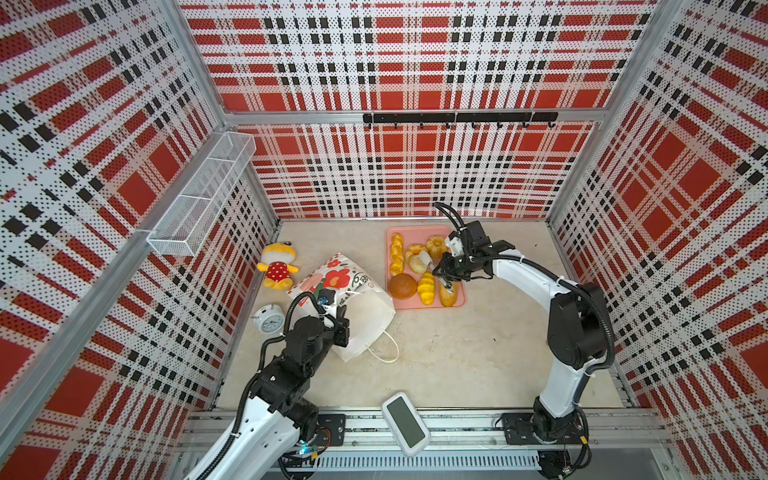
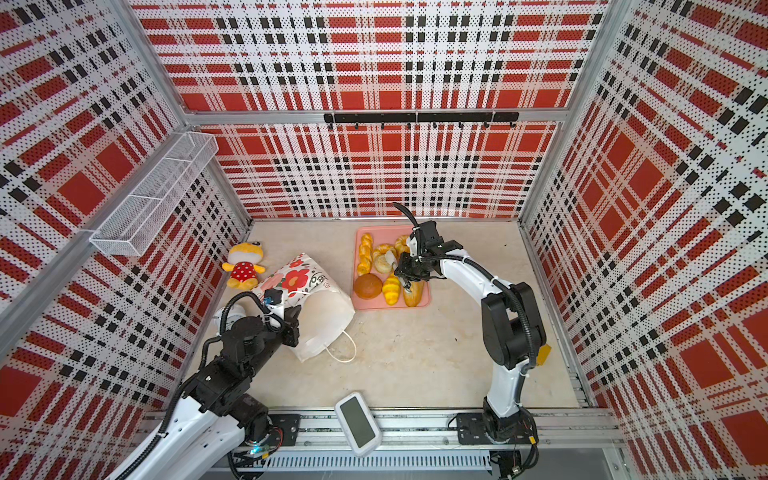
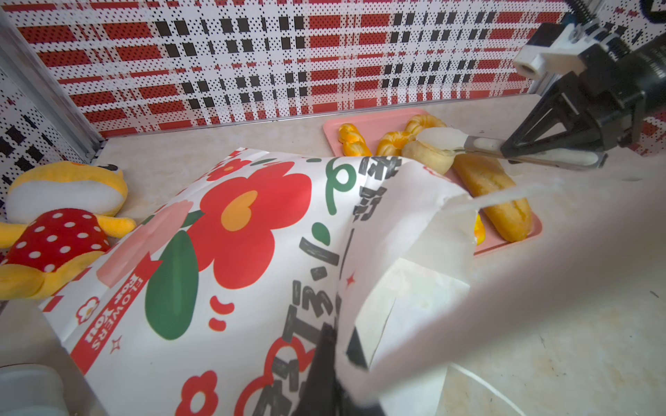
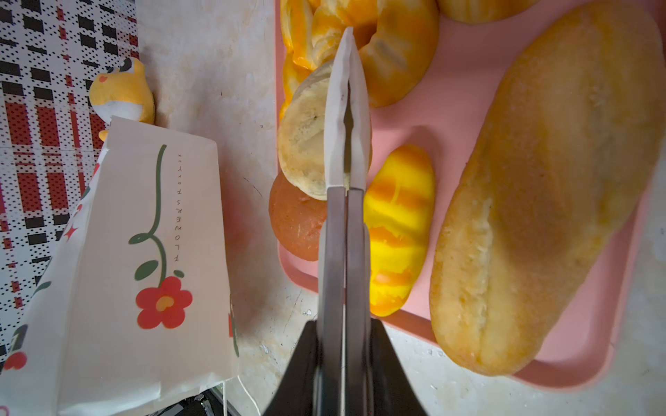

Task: Take the fake bread out of the paper bag
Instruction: 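Lower the pale bun onto the pink tray and open the tongs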

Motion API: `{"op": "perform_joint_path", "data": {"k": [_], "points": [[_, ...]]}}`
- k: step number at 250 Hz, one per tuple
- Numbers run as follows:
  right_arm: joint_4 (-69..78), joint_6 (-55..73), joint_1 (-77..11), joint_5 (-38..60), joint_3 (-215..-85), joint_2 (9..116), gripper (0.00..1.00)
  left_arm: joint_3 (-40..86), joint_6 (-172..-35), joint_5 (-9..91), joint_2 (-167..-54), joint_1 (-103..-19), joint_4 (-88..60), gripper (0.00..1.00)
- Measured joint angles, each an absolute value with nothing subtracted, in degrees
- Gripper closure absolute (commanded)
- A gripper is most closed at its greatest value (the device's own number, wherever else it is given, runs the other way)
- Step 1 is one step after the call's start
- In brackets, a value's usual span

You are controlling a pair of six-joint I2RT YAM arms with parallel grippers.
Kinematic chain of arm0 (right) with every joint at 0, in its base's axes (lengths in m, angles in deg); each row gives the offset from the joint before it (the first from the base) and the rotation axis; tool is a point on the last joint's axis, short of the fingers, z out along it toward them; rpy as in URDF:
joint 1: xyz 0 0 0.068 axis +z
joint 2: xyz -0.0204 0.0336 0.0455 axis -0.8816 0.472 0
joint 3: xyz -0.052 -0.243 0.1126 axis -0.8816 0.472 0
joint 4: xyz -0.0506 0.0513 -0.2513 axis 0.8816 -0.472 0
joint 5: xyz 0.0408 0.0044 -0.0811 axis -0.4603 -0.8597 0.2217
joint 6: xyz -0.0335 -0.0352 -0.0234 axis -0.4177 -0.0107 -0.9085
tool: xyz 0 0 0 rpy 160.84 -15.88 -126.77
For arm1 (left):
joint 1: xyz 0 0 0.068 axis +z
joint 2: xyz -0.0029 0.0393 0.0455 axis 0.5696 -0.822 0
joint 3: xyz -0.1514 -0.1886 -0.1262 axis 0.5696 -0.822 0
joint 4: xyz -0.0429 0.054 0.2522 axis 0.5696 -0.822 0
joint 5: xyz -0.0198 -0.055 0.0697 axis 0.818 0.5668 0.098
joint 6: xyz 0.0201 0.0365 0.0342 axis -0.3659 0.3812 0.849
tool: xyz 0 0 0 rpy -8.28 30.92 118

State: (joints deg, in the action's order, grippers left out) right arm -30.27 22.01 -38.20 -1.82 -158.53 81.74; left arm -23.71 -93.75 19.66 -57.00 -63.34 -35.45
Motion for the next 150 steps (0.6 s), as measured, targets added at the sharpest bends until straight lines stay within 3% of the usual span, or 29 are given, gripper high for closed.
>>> {"op": "perform_joint_path", "data": {"k": [150], "points": [[-31.1, 18.7, -40.7, 0.3, -173.6, 93.0, 1.0, -23.7, -93.3, 18.9, -57.0, -63.7, -36.0, 1.0]]}}
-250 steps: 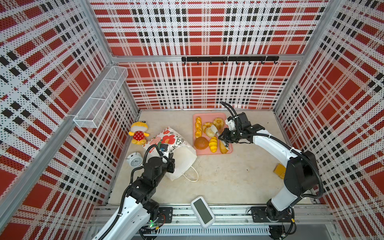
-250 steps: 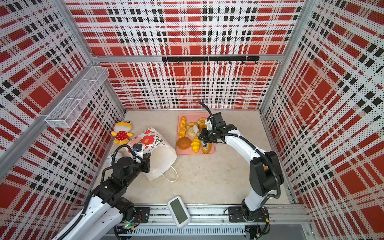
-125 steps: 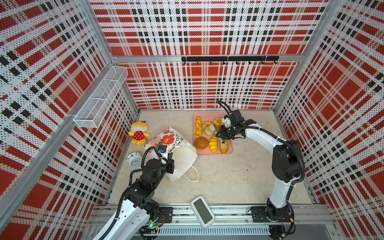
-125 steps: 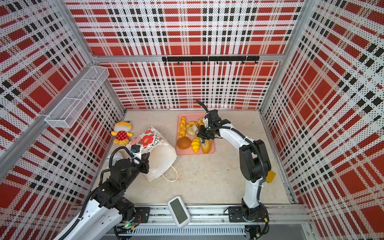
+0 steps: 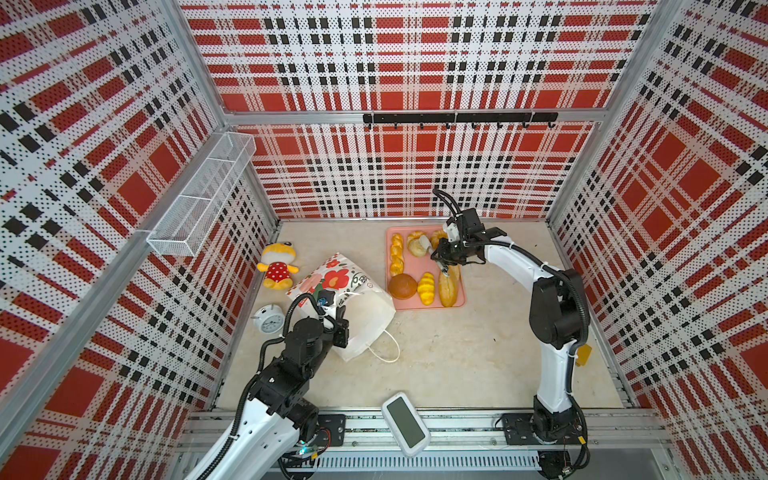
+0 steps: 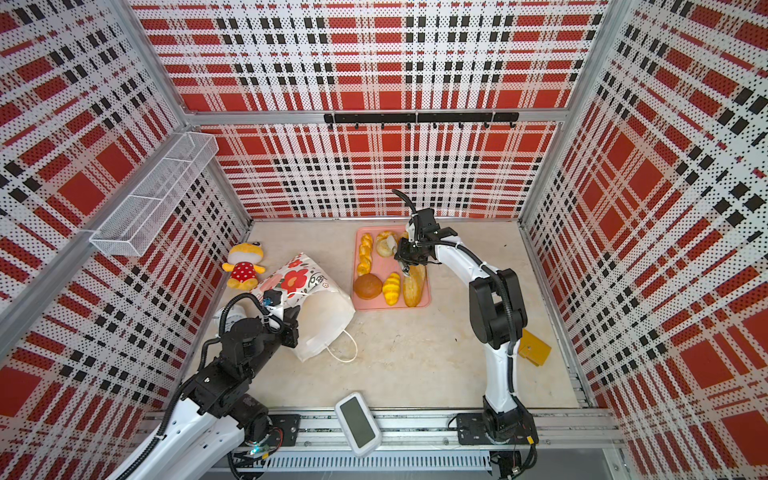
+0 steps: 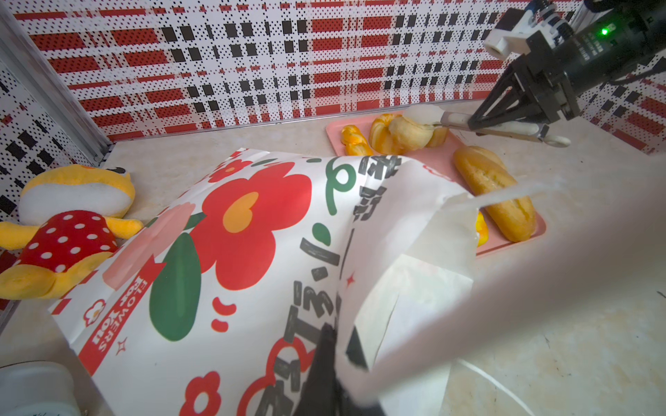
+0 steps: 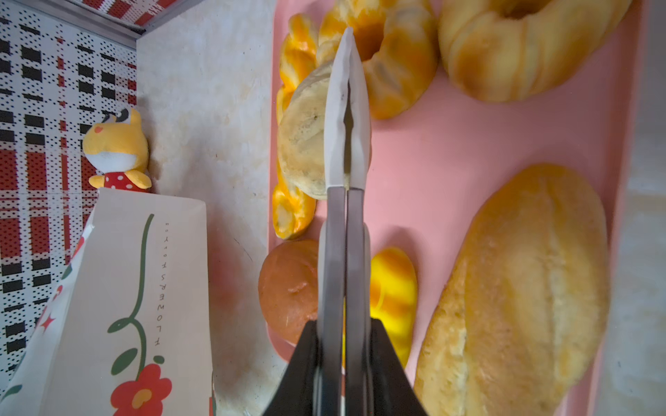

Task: Take the fake bread out of the paper bag
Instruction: 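Lower the pale bun onto the pink tray and open the tongs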

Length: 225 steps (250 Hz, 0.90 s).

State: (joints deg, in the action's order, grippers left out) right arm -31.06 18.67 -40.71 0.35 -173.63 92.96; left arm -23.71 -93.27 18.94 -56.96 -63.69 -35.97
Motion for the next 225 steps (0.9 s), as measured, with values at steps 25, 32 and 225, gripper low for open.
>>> {"op": "perform_joint_path", "data": {"k": [25, 32, 225], "points": [[-31.6, 17.3, -41.1, 0.3, -176.5, 94.6, 1.0, -23.7, -93.2, 18.9, -57.0, -63.7, -36.0, 1.0], [-31.8, 17.1, -41.2, 0.3, -177.0, 94.9, 1.0, -23.7, -93.2, 18.9, -57.0, -63.7, -36.1, 1.0], [-22.9, 23.8, -35.3, -2.5, -161.9, 87.0, 0.96, -23.7, -93.1, 18.9, -56.9, -63.7, -36.1, 1.0]]}}
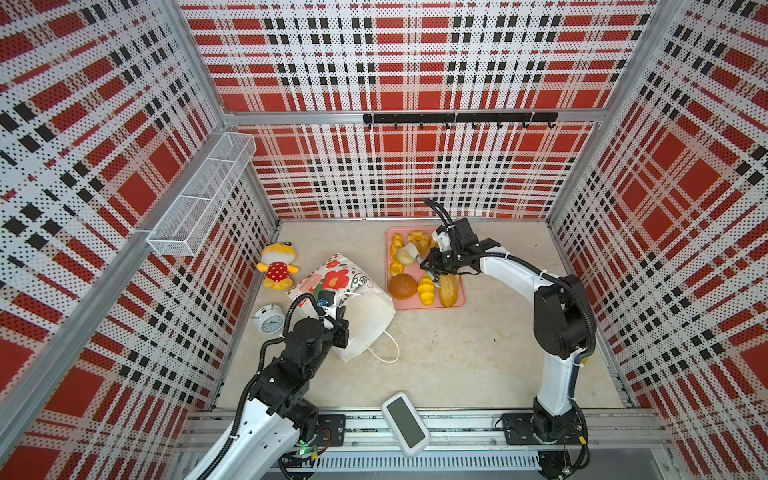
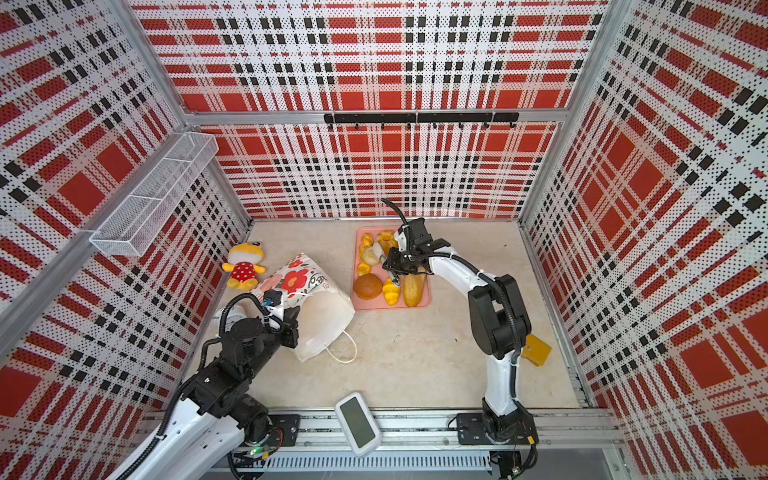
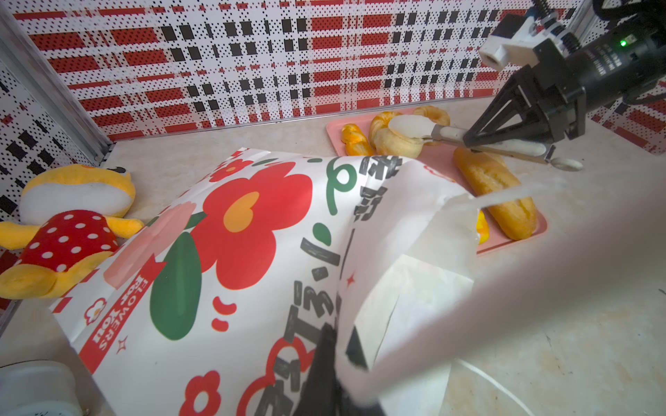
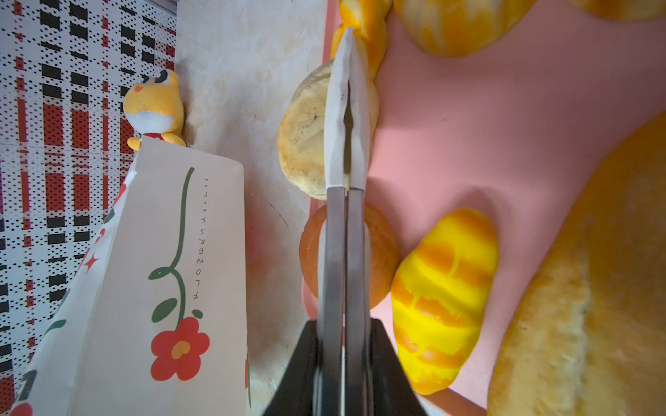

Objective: Take the fake bread out of the paper bag

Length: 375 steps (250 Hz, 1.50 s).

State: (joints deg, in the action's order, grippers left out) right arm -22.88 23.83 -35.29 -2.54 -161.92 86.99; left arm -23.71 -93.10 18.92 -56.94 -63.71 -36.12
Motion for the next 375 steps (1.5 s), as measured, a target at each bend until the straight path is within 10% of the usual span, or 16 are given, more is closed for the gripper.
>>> {"op": "perform_joint_path", "data": {"k": [43, 118, 375], "points": [[-21.4, 25.6, -34.9, -2.1, -161.2, 87.7, 0.71, -23.7, -93.1, 19.0, -56.9, -63.7, -36.3, 1.0], [-22.2, 25.4, -35.7, -0.7, -159.6, 87.7, 0.59, -23.7, -93.1, 19.0, -57.1, -63.7, -36.5, 1.0], [-38.1, 16.8, -36.2, 1.4, -163.3, 80.4, 0.59, -23.7, -92.5, 19.3, -57.3, -63.8, -36.9, 1.0]]}}
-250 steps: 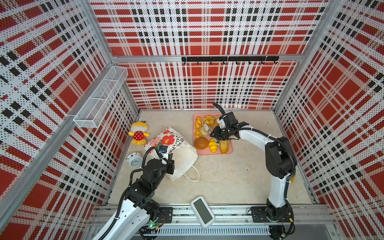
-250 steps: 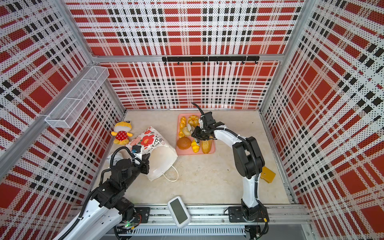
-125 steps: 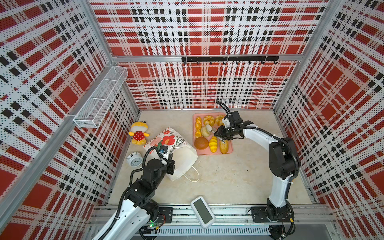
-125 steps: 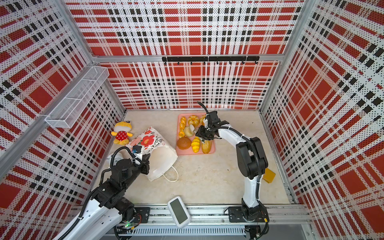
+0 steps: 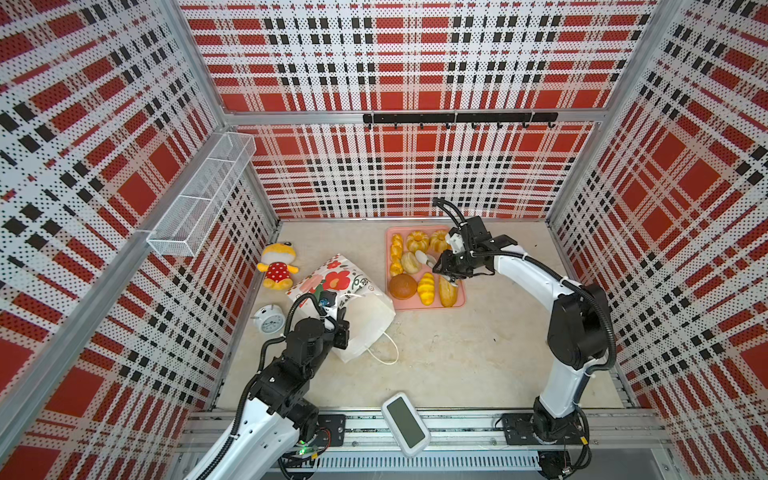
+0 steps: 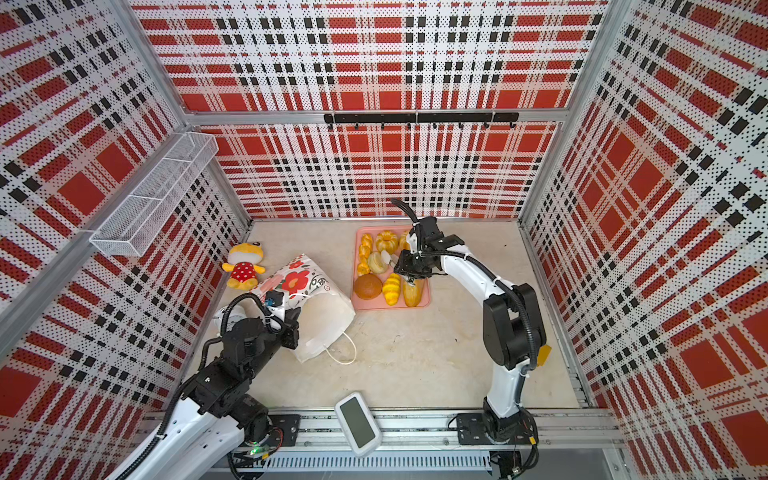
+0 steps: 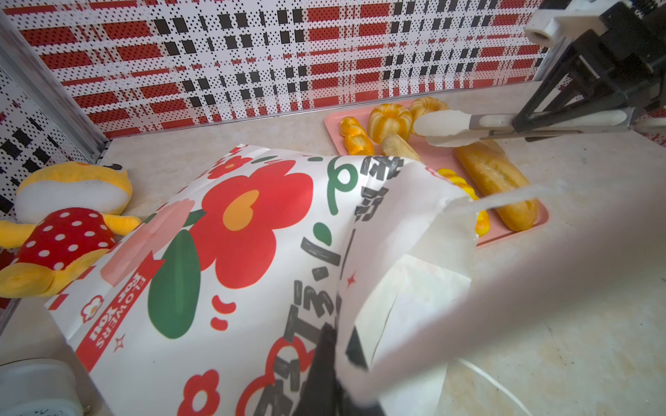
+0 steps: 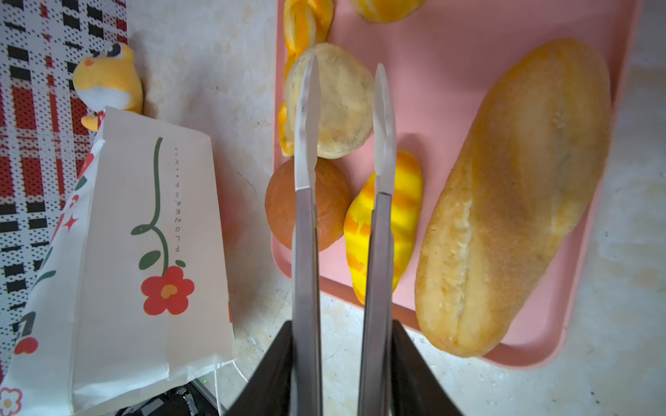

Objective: Take the fake bread out of the paper bag

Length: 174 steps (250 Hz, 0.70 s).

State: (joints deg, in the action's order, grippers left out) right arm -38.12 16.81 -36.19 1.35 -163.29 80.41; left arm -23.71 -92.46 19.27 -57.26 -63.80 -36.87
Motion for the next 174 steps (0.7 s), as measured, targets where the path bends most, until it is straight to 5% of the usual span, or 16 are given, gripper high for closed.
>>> {"op": "perform_joint_path", "data": {"k": [174], "points": [[-50.3, 9.5, -31.0, 7.6, -174.8, 83.4, 0.6, -23.7, -92.5, 19.2, -57.3, -64.0, -36.9, 1.0]]}}
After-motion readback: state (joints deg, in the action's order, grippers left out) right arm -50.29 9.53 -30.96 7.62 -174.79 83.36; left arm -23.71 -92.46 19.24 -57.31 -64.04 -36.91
